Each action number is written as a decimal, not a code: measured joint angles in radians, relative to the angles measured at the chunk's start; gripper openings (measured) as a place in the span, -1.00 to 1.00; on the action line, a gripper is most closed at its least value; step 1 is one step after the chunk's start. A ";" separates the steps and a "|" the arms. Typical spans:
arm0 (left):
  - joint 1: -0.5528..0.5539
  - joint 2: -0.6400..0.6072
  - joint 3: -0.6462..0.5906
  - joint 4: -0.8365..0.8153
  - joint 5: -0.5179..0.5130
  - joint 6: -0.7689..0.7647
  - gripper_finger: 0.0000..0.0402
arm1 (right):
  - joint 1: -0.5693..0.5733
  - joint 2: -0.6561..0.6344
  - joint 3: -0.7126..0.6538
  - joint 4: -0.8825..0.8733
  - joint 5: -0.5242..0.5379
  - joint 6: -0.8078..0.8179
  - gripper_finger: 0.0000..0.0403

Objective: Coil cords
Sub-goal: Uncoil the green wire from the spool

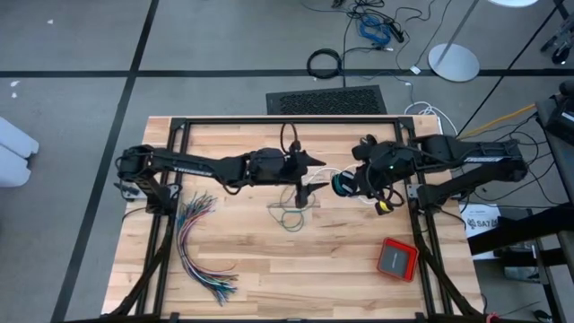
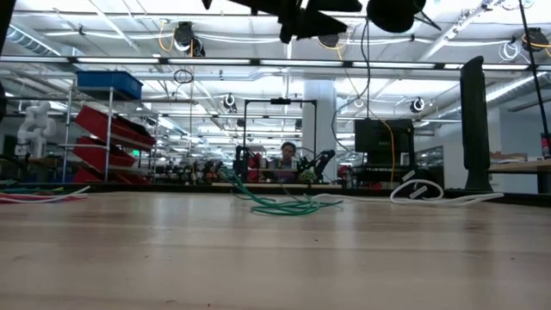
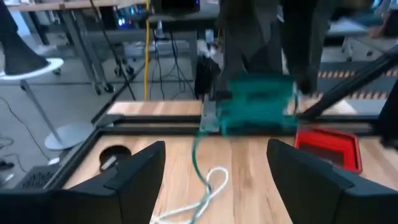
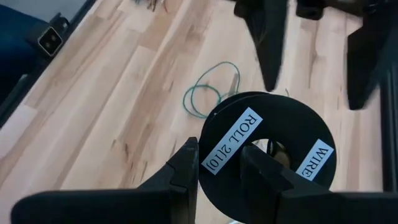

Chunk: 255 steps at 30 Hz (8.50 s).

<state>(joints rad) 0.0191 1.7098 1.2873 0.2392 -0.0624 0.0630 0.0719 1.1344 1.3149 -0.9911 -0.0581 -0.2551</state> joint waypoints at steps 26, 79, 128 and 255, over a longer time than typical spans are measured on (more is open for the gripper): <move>0.050 0.097 -0.001 0.035 0.079 -0.057 -0.13 | 0.002 -0.001 -0.053 0.120 -0.026 -0.052 -0.61; 0.008 -0.083 0.000 -0.334 -0.064 0.074 -0.99 | -0.053 -0.007 -0.053 -0.124 0.296 0.001 -0.61; -0.010 -0.006 -0.027 -0.096 -0.049 0.002 0.20 | -0.044 -0.017 -0.053 0.150 0.038 -0.112 -0.61; -0.046 0.053 -0.011 -0.029 -0.034 0.125 0.27 | -0.018 -0.009 -0.053 0.146 -0.174 -0.176 -0.61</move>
<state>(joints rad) -0.0274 1.7626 1.2760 0.2107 -0.0963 0.1881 0.0544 1.1249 1.2621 -0.8449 -0.2321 -0.4315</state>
